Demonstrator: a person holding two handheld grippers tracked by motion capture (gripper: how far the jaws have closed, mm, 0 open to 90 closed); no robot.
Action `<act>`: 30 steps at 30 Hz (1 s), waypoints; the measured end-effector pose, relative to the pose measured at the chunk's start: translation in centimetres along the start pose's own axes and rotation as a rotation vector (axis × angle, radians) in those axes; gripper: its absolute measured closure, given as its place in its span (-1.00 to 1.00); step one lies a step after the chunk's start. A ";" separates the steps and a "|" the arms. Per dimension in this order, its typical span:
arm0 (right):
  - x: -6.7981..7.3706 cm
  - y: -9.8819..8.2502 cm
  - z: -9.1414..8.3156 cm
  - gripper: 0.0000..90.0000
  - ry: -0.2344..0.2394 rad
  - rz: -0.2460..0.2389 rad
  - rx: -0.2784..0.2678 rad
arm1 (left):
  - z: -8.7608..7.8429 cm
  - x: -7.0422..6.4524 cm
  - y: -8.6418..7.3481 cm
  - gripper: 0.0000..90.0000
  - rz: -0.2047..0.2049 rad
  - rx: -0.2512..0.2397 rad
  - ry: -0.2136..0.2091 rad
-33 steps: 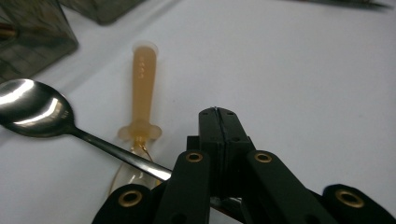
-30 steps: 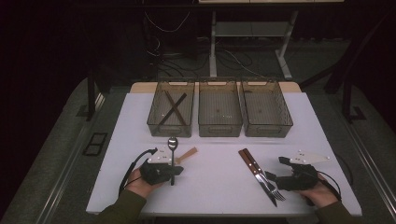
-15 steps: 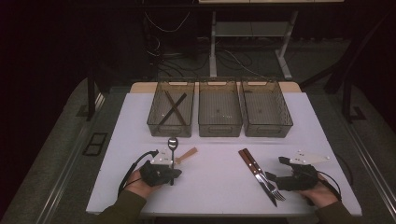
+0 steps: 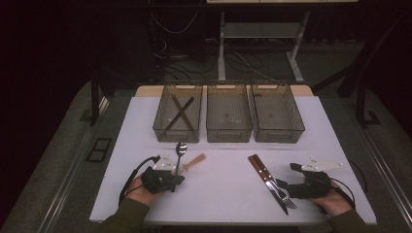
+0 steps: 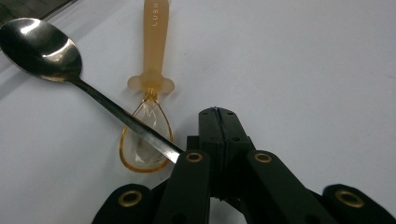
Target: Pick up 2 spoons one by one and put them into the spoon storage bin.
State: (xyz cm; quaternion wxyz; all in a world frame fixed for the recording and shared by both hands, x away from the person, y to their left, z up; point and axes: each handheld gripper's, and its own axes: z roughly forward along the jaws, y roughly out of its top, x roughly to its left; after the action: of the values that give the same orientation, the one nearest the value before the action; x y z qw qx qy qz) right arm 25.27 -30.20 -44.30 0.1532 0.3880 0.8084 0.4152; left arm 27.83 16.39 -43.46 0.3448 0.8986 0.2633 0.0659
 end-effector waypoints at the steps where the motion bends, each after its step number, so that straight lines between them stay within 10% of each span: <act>1: 0.0 0.0 0.0 -0.60 -0.001 -0.001 -0.001 | -0.1 0.0 0.0 0.98 -0.003 0.002 0.002; 30: 0.0 0.0 -0.1 -0.60 -0.002 -0.006 -0.004 | -2.6 1.6 -1.5 0.98 -0.079 -0.032 0.038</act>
State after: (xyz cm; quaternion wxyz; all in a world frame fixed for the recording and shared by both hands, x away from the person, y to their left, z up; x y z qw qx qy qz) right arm 25.24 -30.27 -44.26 0.1560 0.3856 0.8086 0.4161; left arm 27.80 19.70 -42.62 0.3565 0.8804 0.3041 0.0733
